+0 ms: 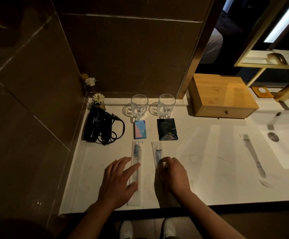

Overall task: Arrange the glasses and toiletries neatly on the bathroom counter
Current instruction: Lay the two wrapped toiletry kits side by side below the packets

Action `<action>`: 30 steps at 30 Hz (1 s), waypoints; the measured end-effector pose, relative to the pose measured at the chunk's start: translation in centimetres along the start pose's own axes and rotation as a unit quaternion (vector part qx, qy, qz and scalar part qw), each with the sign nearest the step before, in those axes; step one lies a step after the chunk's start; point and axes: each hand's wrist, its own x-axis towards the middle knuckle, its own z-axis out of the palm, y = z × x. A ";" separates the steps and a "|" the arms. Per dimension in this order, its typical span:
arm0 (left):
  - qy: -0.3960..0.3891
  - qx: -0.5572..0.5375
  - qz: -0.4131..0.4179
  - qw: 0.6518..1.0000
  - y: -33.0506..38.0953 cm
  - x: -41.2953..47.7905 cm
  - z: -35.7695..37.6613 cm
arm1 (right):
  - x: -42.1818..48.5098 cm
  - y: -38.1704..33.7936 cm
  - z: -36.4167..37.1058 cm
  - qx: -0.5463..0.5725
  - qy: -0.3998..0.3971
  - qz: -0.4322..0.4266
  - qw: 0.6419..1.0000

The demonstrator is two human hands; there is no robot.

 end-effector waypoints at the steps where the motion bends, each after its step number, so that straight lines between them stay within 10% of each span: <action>1: -0.003 -0.007 -0.004 1.000 0.0 0.0 0.0 | 0.0 0.0 0.0 0.001 0.003 0.001 1.000; 30: -0.015 -0.009 -0.005 1.000 -0.1 0.2 -0.3 | 0.5 -0.5 1.1 0.022 0.003 0.020 1.000</action>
